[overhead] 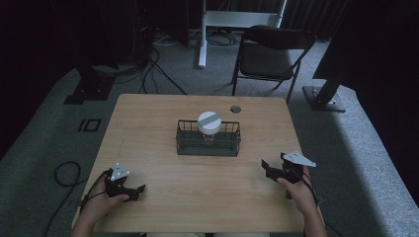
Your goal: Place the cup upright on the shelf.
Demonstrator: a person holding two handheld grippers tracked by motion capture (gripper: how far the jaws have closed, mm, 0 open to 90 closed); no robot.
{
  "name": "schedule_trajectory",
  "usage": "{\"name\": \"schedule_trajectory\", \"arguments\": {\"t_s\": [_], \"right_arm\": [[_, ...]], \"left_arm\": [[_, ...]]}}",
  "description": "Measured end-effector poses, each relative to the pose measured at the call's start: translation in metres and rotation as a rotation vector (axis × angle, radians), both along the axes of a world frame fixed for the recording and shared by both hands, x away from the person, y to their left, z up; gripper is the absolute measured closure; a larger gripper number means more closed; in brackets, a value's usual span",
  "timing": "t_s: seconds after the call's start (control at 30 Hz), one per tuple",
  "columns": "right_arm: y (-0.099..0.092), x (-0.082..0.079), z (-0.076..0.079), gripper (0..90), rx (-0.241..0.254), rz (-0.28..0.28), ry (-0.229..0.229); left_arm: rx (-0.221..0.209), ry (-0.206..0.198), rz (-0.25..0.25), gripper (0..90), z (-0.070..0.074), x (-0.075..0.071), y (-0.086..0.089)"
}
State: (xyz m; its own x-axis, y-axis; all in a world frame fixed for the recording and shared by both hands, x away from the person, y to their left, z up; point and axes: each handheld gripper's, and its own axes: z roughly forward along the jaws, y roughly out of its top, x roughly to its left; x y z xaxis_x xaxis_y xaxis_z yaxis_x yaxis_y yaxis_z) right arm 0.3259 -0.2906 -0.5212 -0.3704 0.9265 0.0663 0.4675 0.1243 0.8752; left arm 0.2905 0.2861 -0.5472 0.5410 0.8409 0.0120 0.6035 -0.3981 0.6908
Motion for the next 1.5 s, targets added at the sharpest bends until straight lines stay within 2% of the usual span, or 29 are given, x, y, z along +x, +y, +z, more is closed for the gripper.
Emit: {"name": "schedule_trajectory", "arguments": {"t_s": [0.2, 0.43, 0.87, 1.0, 1.3, 1.4, 1.5], "right_arm": [[-0.01, -0.003, -0.004, 11.7, -0.036, -0.012, 0.047], [-0.019, -0.004, -0.011, 11.7, -0.051, -0.049, 0.094], [-0.022, -0.005, -0.023, 11.7, -0.086, -0.101, 0.174], [-0.023, -0.005, -0.026, 11.7, -0.099, -0.101, 0.19], [-0.026, -0.006, -0.03, 12.1, -0.091, -0.117, 0.228], [-0.024, -0.007, -0.03, 12.9, -0.133, -0.116, 0.226], [-0.024, -0.008, -0.03, 12.8, -0.13, -0.124, 0.228]], "left_arm": [[-0.001, 0.0, 0.0, 3.1, 0.0, 0.0, 0.0], [-0.002, -0.001, 0.0, 3.1, 0.0, 0.0, 0.0], [-0.001, -0.001, 0.001, 3.0, 0.0, 0.0, 0.0], [-0.001, -0.001, 0.001, 3.1, 0.0, 0.0, 0.0], [-0.001, -0.001, 0.001, 3.1, 0.0, 0.0, 0.0], [-0.001, -0.001, 0.001, 3.1, 0.0, 0.0, 0.0], [-0.001, -0.001, 0.0, 3.1, 0.0, 0.0, 0.0]]}}
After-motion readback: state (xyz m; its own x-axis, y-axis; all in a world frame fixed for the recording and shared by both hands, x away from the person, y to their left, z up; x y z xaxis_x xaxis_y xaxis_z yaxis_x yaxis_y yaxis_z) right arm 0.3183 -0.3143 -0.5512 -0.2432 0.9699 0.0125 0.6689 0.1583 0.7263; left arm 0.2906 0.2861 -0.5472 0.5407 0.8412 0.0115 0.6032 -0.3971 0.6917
